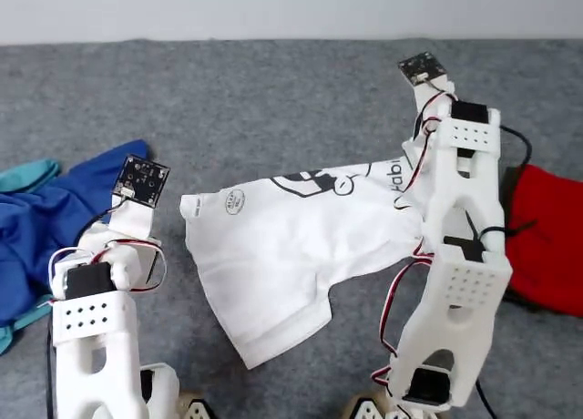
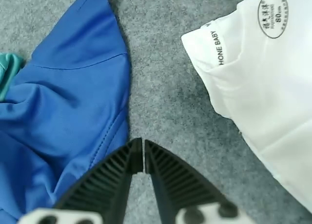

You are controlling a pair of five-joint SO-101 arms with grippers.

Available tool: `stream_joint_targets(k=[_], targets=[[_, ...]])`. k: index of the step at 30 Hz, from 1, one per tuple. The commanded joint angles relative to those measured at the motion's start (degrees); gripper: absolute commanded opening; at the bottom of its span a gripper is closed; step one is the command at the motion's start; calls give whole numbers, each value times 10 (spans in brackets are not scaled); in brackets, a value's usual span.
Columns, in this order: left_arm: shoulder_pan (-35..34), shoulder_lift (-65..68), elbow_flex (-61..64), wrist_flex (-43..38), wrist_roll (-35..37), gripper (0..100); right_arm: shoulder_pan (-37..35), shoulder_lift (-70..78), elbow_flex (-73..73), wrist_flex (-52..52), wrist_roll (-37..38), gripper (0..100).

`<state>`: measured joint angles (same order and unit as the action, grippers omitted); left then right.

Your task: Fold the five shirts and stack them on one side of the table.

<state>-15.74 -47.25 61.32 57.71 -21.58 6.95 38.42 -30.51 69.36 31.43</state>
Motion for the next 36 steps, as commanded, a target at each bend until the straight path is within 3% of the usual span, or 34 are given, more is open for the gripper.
stream_joint_targets(k=[1,26,36], targets=[[1,-5,-7,-11,-7,15,-13,-15,-32,6,10,10],[1,-4,-29,-11,-7,15,-73,-166,-60,126,11,26],[-2,-4,-32,-9,-7,15,-12,19,-62,48,11,32]])
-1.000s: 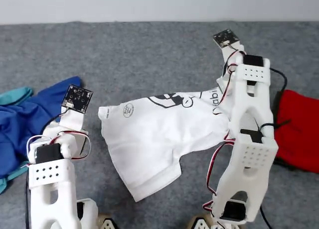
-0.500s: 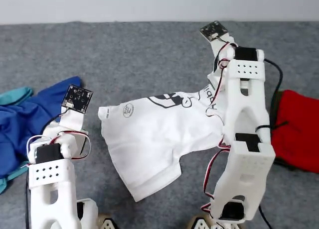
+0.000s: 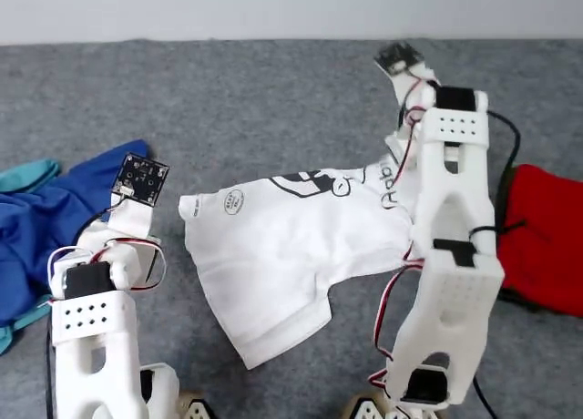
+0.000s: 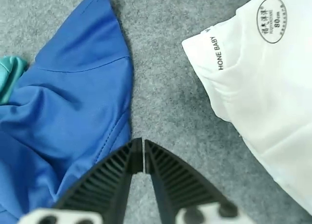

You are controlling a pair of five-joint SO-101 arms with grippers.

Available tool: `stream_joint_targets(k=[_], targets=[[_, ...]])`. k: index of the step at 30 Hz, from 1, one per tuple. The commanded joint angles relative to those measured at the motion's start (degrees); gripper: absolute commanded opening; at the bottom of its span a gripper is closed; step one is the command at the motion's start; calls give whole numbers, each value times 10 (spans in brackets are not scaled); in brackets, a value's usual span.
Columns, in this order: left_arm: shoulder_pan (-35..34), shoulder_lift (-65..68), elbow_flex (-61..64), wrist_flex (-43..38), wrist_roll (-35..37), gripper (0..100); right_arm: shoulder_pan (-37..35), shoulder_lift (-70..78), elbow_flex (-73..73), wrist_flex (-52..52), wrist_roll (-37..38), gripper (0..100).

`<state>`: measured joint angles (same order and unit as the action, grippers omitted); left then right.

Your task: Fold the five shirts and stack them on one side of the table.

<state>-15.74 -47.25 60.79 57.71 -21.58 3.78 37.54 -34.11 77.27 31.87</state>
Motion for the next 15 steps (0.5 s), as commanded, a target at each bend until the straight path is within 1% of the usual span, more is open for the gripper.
stream_joint_targets(k=[1,3,6,8,12,15], targets=[[0,-4,-27,-9,-7,15,22,43,-25,-36,7,39],[0,-4,-27,-9,-7,15,24,58,-35,-27,7,94],[0,-4,-27,-9,-7,15,24,44,-78,36,3,234],[1,-4,-27,-9,-7,15,26,26,-122,73,-5,282],[2,-8,-34,-5,-4,15,25,4,-212,130,3,275],[11,-4,-70,40,-4,15,22,3,-262,189,13,252]])
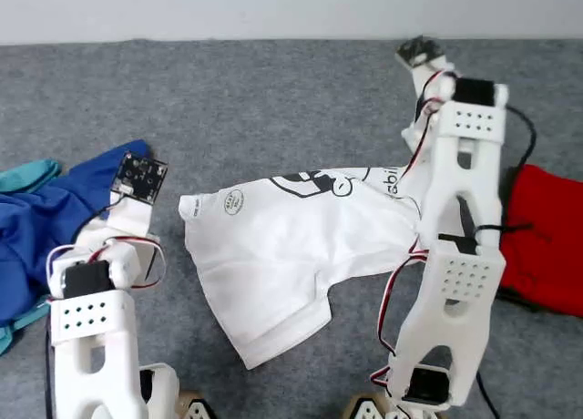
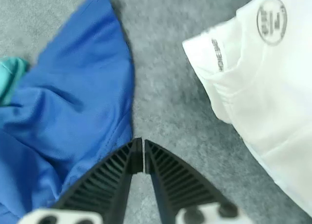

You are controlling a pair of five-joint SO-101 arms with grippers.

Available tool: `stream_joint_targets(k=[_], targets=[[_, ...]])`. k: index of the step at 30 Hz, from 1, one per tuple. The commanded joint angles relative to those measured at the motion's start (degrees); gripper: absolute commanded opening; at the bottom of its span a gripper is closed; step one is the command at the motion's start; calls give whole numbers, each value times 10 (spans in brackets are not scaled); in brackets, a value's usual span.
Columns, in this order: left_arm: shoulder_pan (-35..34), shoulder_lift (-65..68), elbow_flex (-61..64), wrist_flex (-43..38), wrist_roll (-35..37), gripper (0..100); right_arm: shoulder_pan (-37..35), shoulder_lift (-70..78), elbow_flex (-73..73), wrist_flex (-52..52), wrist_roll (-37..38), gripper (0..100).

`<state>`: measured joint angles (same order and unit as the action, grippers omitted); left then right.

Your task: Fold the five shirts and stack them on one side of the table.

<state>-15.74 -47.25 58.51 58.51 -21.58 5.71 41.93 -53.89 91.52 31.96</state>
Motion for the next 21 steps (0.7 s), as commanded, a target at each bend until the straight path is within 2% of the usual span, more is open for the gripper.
stream_joint_targets(k=[1,4,8,11,15,21], targets=[[25,-4,-59,54,-4,15,0,-41,-75,65,14,238],[83,-4,-90,111,-4,15,-10,-41,-86,114,11,159],[150,1,-99,118,16,15,-22,-45,-38,115,10,2],[189,47,-102,120,34,15,-23,-45,7,115,7,12],[226,153,-145,124,60,15,-22,-46,53,115,-33,9],[324,311,-276,223,81,15,-29,-44,68,115,-38,9]])
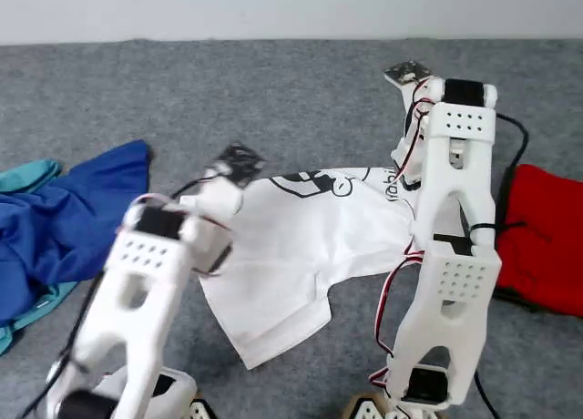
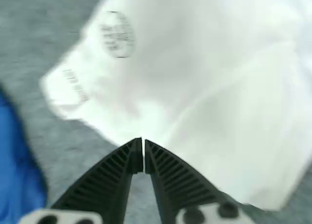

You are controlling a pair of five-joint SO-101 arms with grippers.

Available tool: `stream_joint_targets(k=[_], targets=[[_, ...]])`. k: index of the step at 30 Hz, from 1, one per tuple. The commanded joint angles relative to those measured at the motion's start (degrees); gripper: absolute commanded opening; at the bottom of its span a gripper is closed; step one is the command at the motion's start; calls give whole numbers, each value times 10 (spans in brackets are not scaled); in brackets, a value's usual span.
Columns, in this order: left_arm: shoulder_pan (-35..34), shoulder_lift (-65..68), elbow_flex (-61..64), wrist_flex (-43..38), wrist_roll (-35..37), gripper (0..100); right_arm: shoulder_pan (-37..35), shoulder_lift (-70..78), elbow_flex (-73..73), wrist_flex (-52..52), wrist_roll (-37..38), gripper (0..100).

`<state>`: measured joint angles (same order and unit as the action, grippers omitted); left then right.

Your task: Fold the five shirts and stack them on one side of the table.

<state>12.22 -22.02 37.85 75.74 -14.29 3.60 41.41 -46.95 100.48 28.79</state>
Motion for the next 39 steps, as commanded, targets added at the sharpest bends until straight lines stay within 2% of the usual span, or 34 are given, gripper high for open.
stream_joint_targets(k=[1,4,10,14,16,18,21,26,30,33,39], targets=[[54,86,-88,68,8,15,-8,-36,-2,25,-6,9],[74,154,-125,93,8,15,-10,-23,-1,23,-4,9],[108,234,-133,95,5,15,1,8,-2,23,-5,9],[115,229,-135,96,4,15,7,-5,-2,25,-5,9],[97,202,-135,95,7,15,7,-23,-1,25,-5,9],[54,167,-133,95,7,15,7,-49,-1,26,-4,9],[-61,117,-133,94,7,16,1,-91,32,26,1,10],[-273,82,-133,77,-20,62,-50,-205,232,25,62,10],[-400,83,-133,38,-65,70,-132,-313,389,22,101,16],[-458,100,-134,12,-80,70,-215,-377,469,8,118,42],[-505,203,-145,-3,-81,70,-367,-443,589,-36,135,229]])
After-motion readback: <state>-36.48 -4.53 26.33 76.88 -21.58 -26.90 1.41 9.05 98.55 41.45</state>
